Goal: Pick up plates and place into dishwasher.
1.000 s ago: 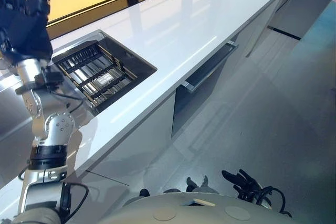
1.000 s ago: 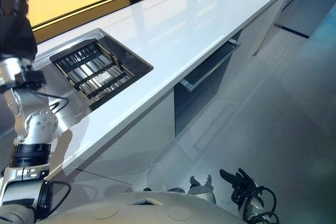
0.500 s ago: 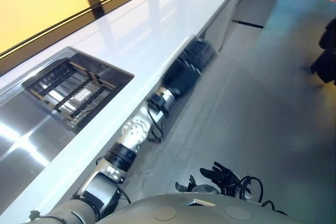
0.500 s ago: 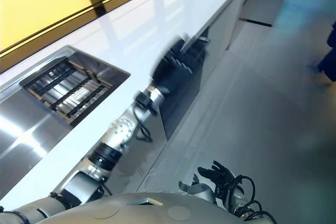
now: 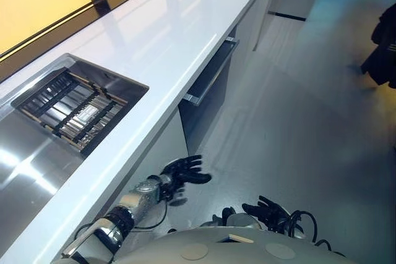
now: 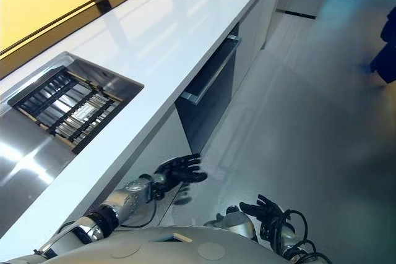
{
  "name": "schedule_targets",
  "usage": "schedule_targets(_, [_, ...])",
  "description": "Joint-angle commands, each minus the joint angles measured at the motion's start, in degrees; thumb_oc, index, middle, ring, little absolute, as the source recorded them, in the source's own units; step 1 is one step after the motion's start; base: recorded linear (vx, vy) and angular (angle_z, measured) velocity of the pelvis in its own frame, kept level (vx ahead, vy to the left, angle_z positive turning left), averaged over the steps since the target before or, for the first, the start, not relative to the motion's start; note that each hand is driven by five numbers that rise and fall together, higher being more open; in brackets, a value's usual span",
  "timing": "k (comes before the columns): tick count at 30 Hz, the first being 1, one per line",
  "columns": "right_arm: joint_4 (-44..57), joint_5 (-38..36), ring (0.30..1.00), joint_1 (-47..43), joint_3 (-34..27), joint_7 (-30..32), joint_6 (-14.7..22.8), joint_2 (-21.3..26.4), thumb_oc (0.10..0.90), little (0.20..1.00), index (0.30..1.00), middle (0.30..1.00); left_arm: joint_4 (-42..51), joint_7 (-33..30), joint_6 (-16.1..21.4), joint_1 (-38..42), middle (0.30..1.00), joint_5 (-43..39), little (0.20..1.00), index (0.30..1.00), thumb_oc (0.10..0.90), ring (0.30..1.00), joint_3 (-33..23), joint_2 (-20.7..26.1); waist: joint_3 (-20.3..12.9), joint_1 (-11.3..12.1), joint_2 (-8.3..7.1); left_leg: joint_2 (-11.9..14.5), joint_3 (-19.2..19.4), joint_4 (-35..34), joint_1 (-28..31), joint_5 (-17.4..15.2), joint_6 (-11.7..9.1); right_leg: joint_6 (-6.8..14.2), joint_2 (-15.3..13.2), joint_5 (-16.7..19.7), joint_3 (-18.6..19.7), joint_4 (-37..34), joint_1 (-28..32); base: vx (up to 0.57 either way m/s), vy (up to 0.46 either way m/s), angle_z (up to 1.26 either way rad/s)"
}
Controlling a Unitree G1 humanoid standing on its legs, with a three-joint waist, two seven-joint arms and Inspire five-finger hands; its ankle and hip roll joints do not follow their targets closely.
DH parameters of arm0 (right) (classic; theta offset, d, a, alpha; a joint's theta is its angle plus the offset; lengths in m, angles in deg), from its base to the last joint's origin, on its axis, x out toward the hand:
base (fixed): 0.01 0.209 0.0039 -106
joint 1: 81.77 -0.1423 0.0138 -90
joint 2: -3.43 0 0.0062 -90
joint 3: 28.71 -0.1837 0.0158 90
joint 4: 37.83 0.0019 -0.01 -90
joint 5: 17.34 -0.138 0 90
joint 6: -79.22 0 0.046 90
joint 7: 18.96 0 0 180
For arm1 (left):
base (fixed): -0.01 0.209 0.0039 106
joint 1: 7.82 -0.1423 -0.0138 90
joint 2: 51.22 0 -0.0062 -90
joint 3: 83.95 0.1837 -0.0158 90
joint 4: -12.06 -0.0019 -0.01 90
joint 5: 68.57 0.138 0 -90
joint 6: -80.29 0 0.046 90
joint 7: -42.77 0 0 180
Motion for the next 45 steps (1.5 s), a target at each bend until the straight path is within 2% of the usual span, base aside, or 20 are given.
schedule_targets(1, [-0.44, 4.34, 0.900, -4.47, 1.54, -2.60, 0.99, 0.60, 0.800, 0.900, 0.900, 0.900, -7.88, 2.98, 4.52, 2.49, 0.900, 4.06, 0.900, 0.900, 0.800, 0.900, -6.05, -4.12, -0.02, 0.37, 1.04, -3.22, -3.94, 1.84, -0.61, -5.28, 3.14, 3.59, 2.62, -4.23, -5.71, 6.13, -0.79, 0.00, 0.000, 0.00])
schedule_targets(3, [-0.83, 5.92, 0.900, -4.74, 2.28, -3.12, 0.62, 0.48, 0.800, 0.900, 0.900, 0.900, -17.42, 3.93, 7.07, 0.19, 0.900, 6.27, 0.900, 0.900, 0.800, 0.900, -12.17, -4.72, -0.21, 0.96, 0.81, -3.27, -4.28, 1.96, -0.82, -5.10, 2.73, 3.32, 2.65, -4.43, -6.12, 5.92, -0.60, 0.00, 0.002, -0.02])
schedule_targets(6, [-1.61, 8.23, 0.900, -4.46, 2.89, -4.16, 0.60, 0.17, 0.800, 0.900, 0.900, 0.900, -23.89, 4.49, 8.83, -3.46, 0.900, 9.87, 0.900, 0.900, 0.800, 0.900, -19.35, -4.85, -0.26, 1.78, 0.33, -3.46, -4.74, 1.73, -0.79, -5.12, 2.48, 2.91, 2.61, -4.63, -6.59, 5.30, -0.09, 0.01, 0.005, -0.08])
schedule_targets(9, [-2.71, 9.38, 0.900, -4.43, 2.67, -4.66, 1.10, 0.20, 0.800, 0.900, 0.900, 0.900, -28.35, 5.59, 9.66, -6.18, 0.900, 9.50, 0.900, 0.900, 0.800, 0.900, -24.97, -4.85, -0.40, 2.75, -0.07, -3.61, -5.57, 1.35, -0.81, -5.08, 2.34, 2.50, 2.75, -4.64, -6.75, 4.44, 0.49, 0.01, -0.002, 0.05])
schedule_targets(12, [-3.25, 9.74, 0.900, -4.33, 2.43, -5.12, 1.37, 0.40, 0.800, 0.900, 0.900, 0.900, -30.63, 4.92, 10.32, -7.82, 0.900, 9.37, 0.900, 0.900, 0.800, 0.900, -28.13, -4.60, -0.27, 3.51, -0.32, -3.57, -6.21, 1.35, -0.99, -4.92, 2.05, 2.31, 2.70, -4.69, -6.89, 4.10, 0.81, 0.01, 0.003, 0.12])
schedule_targets(18, [-3.83, 9.80, 0.900, -4.63, 2.90, -5.77, 1.76, 0.34, 0.800, 0.900, 0.900, 0.900, -31.67, 2.60, 12.09, -9.17, 0.900, 13.39, 0.900, 0.900, 0.800, 0.900, -28.37, -4.57, -0.07, 4.62, -0.46, -3.46, -6.98, 1.60, -1.51, -4.78, 1.78, 2.18, 2.61, -4.96, -7.11, 4.36, 0.68, -0.01, 0.002, 0.14])
schedule_targets(26, [-4.11, 9.73, 0.900, -5.38, 4.01, -6.26, 1.77, 0.20, 0.800, 0.900, 0.900, 0.900, -29.65, -0.23, 15.01, -7.33, 0.900, 16.70, 0.900, 0.900, 0.800, 0.900, -23.99, -5.01, -0.26, 4.87, -0.54, -3.53, -7.64, 1.57, -1.50, -4.91, 1.80, 2.15, 2.67, -4.91, -7.18, 4.12, 0.80, 0.00, -0.002, 0.03])
schedule_targets(35, [-4.74, 9.72, 0.900, -5.37, 4.91, -5.69, 1.11, 0.12, 0.800, 0.900, 0.900, 0.900, -28.53, -1.83, 12.84, -5.77, 0.900, 17.16, 0.900, 0.900, 0.800, 0.900, -21.55, -4.80, -0.62, 4.40, -0.45, -3.40, -7.36, 1.63, -1.46, -4.78, 1.67, 2.25, 2.57, -4.35, -6.88, 3.44, 0.90, 0.00, -0.003, 0.04])
schedule_targets(36, [-4.92, 9.70, 0.566, -5.39, 4.85, -5.64, 1.26, 0.20, 0.410, 0.510, 0.566, 0.566, -28.65, -1.95, 12.61, -5.73, 0.900, 17.38, 0.900, 0.900, 0.800, 0.900, -21.58, -4.73, -0.65, 4.38, -0.46, -3.40, -7.33, 1.60, -1.40, -4.80, 1.66, 2.24, 2.59, -4.33, -6.89, 3.40, 0.90, 0.00, 0.000, 0.00])
schedule_targets(37, [-4.96, 9.80, 0.382, -5.39, 4.87, -5.45, 1.39, 0.20, 0.196, 0.296, 0.382, 0.382, -28.76, -2.03, 12.47, -5.75, 0.900, 17.42, 0.900, 0.900, 0.800, 0.900, -21.56, -4.72, -0.67, 4.35, -0.47, -3.41, -7.29, 1.58, -1.38, -4.81, 1.65, 2.24, 2.59, -4.32, -6.88, 3.35, 0.92, 0.00, 0.000, 0.00])
schedule_targets(38, [-4.83, 10.11, 0.382, -5.37, 4.86, -5.04, 1.77, 0.22, 0.196, 0.296, 0.382, 0.382, -28.91, -2.03, 12.40, -5.80, 0.900, 17.39, 0.900, 0.900, 0.800, 0.900, -21.66, -4.72, -0.67, 4.30, -0.47, -3.41, -7.22, 1.49, -1.26, -4.81, 1.68, 2.23, 2.61, -4.31, -6.88, 3.32, 0.96, 0.00, 0.000, 0.00])
schedule_targets(39, [-4.75, 10.11, 0.300, -5.37, 4.88, -4.67, 2.16, 0.23, 0.100, 0.200, 0.300, 0.300, -28.95, -1.89, 12.44, -5.84, 0.900, 17.36, 0.900, 0.900, 0.800, 0.900, -21.76, -4.71, -0.67, 4.27, -0.49, -3.41, -7.16, 1.45, -1.21, -4.83, 1.69, 2.25, 2.60, -4.30, -6.83, 3.29, 0.97, 0.00, 0.000, 0.00])
schedule_targets(45, [-4.11, 12.91, 0.300, -5.62, 4.89, -1.03, 3.94, 0.57, 0.100, 0.200, 0.300, 0.300, -28.84, -1.93, 12.86, -5.76, 0.900, 16.64, 0.900, 0.900, 0.800, 0.900, -21.67, -5.01, -0.68, 4.21, -0.56, -3.44, -7.17, 1.40, -1.27, -4.90, 1.78, 2.31, 2.60, -4.17, -6.46, 3.24, 0.81, 0.00, 0.000, 0.00])
